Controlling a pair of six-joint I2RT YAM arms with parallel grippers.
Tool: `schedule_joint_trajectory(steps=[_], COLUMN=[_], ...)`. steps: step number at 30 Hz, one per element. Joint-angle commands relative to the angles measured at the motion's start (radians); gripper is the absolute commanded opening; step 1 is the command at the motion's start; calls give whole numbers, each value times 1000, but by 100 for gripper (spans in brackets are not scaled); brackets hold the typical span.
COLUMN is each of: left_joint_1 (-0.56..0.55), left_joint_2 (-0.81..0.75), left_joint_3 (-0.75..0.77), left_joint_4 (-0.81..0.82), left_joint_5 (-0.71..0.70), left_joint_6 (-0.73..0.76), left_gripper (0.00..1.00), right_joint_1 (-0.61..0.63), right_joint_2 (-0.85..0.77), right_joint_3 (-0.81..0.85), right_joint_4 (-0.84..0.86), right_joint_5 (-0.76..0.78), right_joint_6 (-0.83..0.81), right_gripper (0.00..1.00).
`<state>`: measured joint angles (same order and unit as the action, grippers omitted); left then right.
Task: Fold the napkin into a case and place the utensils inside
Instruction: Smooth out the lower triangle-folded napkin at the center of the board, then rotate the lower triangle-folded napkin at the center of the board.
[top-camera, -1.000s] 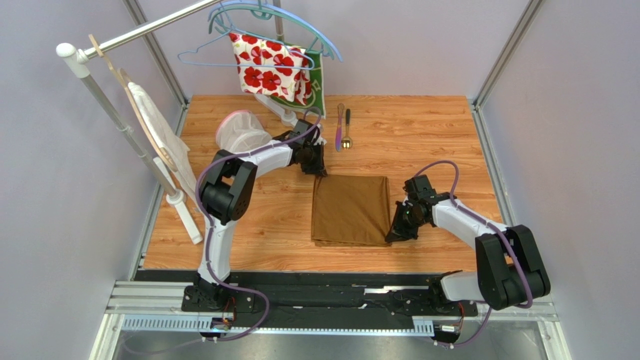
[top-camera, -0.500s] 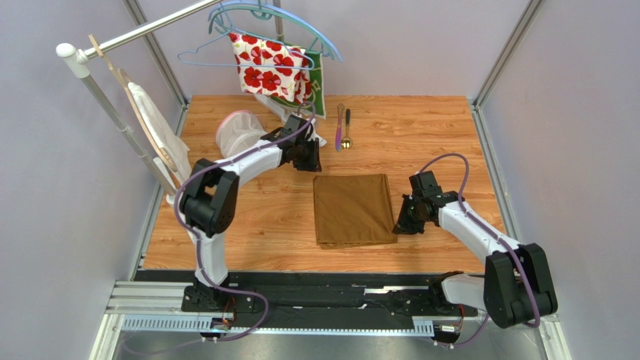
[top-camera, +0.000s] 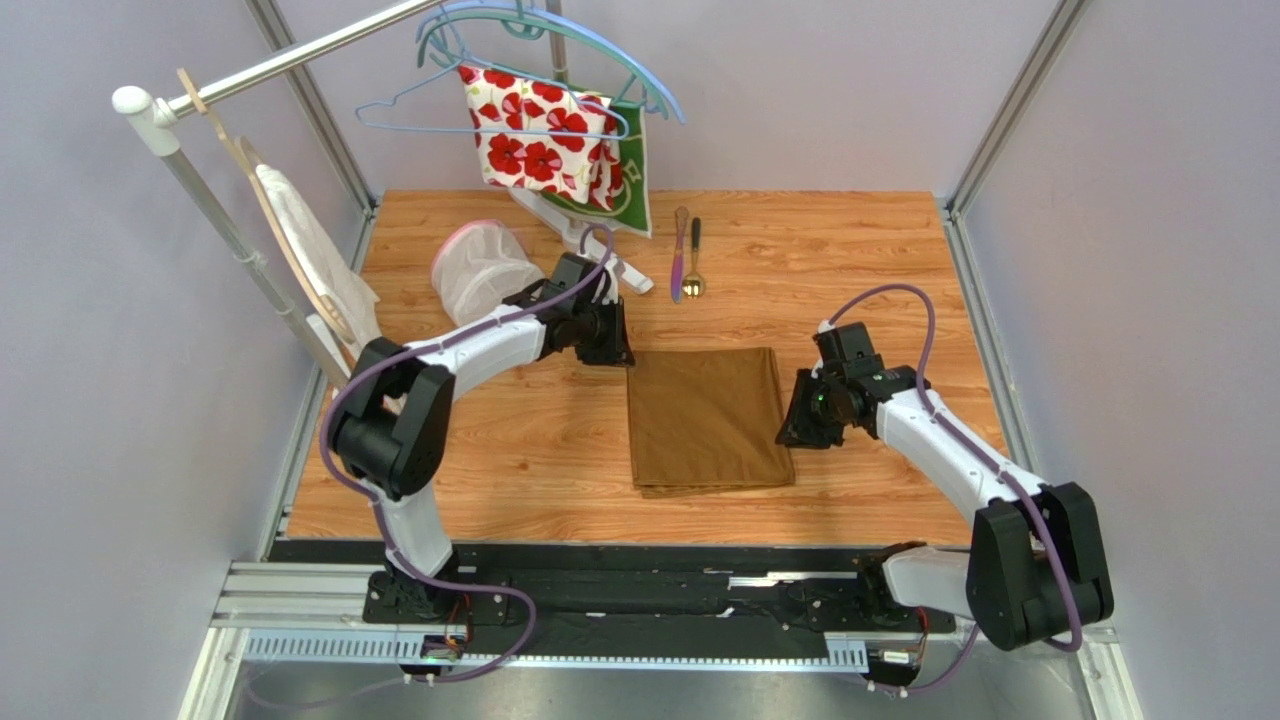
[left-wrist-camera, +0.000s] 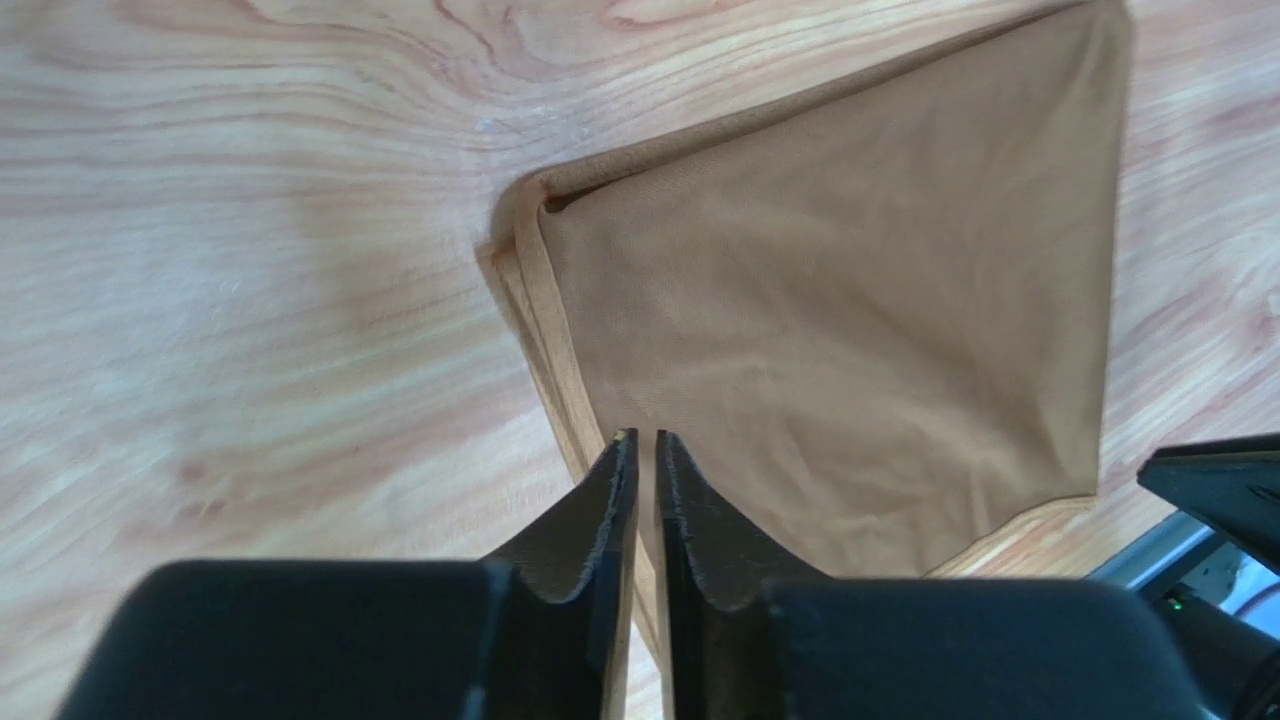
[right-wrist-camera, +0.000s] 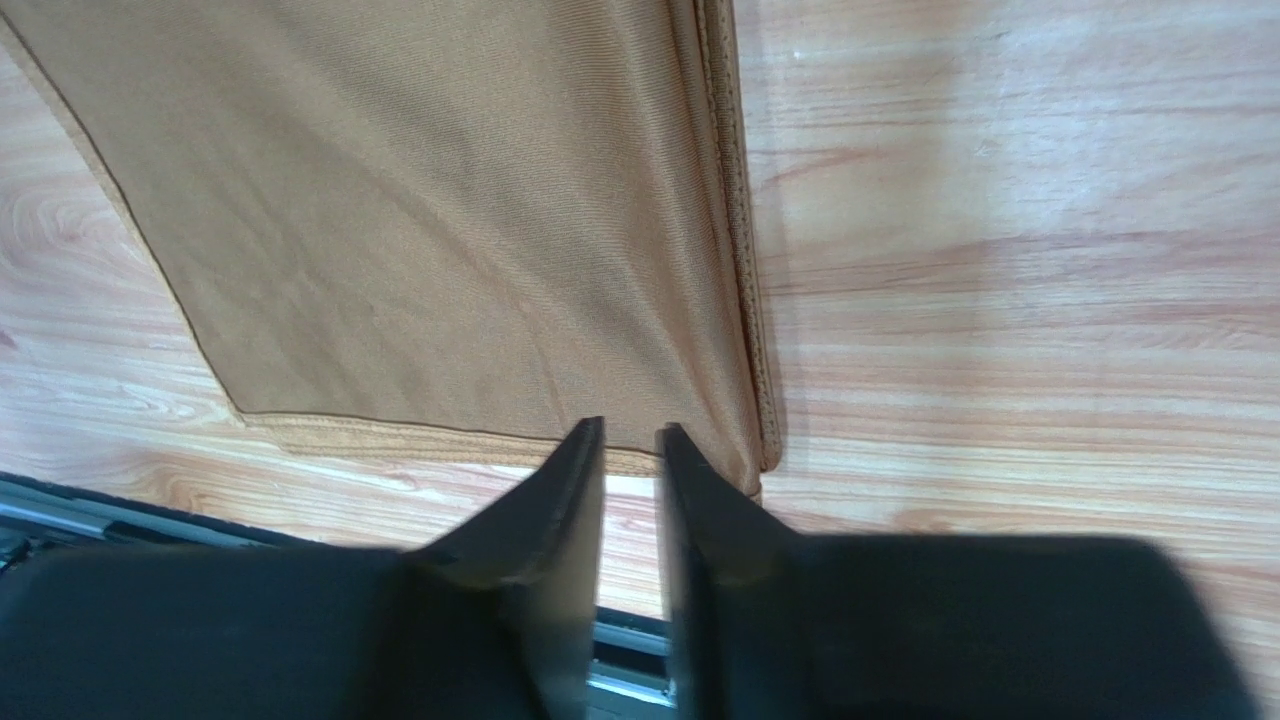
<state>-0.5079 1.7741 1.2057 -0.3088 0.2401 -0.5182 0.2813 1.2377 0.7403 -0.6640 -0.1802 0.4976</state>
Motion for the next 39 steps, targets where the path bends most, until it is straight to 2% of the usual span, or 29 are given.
schedule_joint_trajectory(steps=[1, 4, 7, 10, 14, 15, 19, 20, 22, 23, 24, 25, 26, 27, 30, 32, 35, 39], left_joint_1=[6, 6, 11, 20, 25, 25, 9, 3, 0, 3, 8, 14, 23, 29, 32, 34, 35, 55], left_joint_2=[100, 171, 248, 271, 251, 222, 95, 59, -54, -92, -163, -189, -211, -228, -229, -260, -416, -554], left_joint_3=[90, 152, 225, 226, 134, 105, -75, -96, -148, -161, -167, -166, -161, -147, -95, -139, -250, -330], left_joint_4=[79, 92, 25, -12, -10, 2, 92, 93, 94, 88, 58, 41, 21, -39, -137, -124, -79, -151], left_joint_5=[51, 38, -2, -48, -55, -45, 2, -1, -2, -15, -36, -39, -42, -32, -24, -35, -116, -277], left_joint_6=[-11, -22, -20, -25, -26, -34, -85, -94, -101, -108, -106, -103, -95, -89, -74, -100, -164, -272], left_gripper=[15, 13, 10, 9, 8, 8, 8, 11, 19, 31, 37, 41, 56, 60, 62, 62, 62, 64], right_joint_1=[6, 4, 4, -11, -48, -53, -48, -41, 7, 30, 77, 103, 133, 189, 330, 387, 482, 536], right_joint_2=[60, 83, 108, 143, 203, 224, 229, 214, 146, 123, 102, 65, 54, 42, 25, 49, 135, 294], right_joint_3=[-7, -36, -71, -84, -75, -53, 25, 42, 86, 99, 109, 143, 157, 171, 197, 208, 273, 359], right_joint_4=[52, 79, 107, 109, 109, 109, 87, 80, 46, 35, 26, -5, -20, -31, -14, 32, 50, 61], right_joint_5=[-25, -18, 24, 97, 177, 227, 251, 258, 315, 336, 350, 355, 363, 351, 228, 155, 119, 71], right_joint_6=[-16, -7, 9, 27, 52, 53, 26, 13, -11, -33, -50, -62, -79, -94, -197, -235, -258, -232], right_gripper=[11, 5, 3, 1, 2, 2, 4, 6, 16, 25, 40, 47, 54, 64, 73, 74, 75, 76])
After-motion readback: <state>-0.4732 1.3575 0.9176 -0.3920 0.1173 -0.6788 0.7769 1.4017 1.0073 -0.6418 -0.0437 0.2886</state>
